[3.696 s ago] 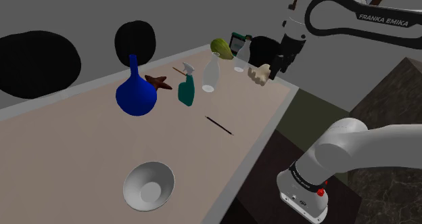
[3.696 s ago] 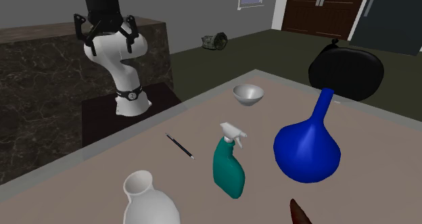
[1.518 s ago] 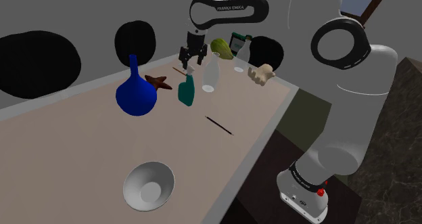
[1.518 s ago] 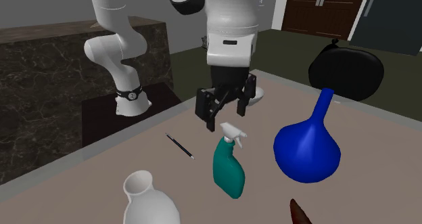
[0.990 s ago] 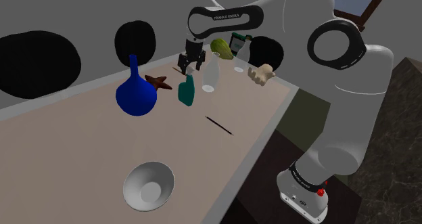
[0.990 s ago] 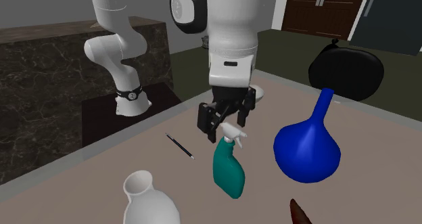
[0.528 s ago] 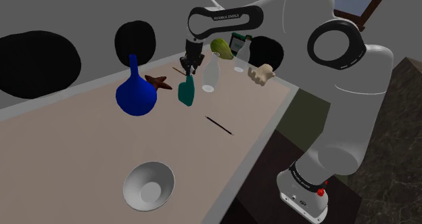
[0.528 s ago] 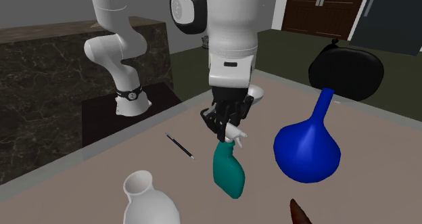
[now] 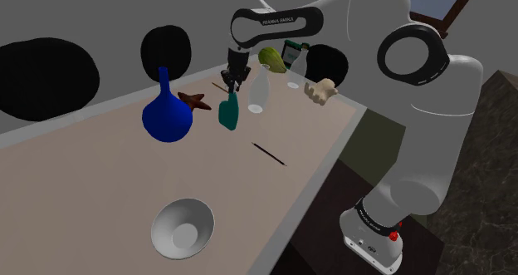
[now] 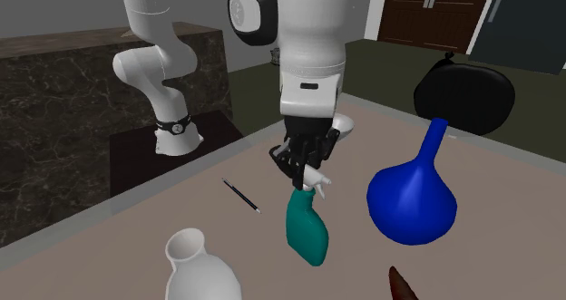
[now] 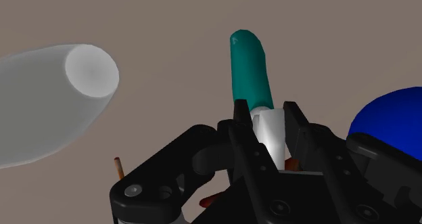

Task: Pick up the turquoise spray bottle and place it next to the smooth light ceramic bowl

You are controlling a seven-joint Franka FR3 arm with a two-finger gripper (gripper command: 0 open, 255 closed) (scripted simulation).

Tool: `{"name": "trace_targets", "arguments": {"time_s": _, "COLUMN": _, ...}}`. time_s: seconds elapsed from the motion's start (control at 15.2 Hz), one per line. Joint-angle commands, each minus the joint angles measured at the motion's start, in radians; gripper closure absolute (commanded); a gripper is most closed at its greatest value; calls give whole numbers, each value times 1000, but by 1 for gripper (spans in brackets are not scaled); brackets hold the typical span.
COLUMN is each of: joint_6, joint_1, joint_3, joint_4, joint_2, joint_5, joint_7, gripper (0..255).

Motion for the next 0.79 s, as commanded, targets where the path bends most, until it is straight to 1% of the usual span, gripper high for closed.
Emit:
{"name": "trace_targets", "arguments": {"time_s": 0.0, "joint_6": -12, "joint_1": 0, "joint_3": 0, "joint_4": 9, "joint_2": -3, "joint_5": 0, "joint_7": 0, "gripper": 255}}
{"name": "trace_targets", "arguments": {"time_s": 0.73, "joint_6": -151, "joint_1": 2, "joint_3": 2, "joint_4": 129, "joint_2": -22, "joint_5": 4, "joint_7": -3, "gripper": 255}}
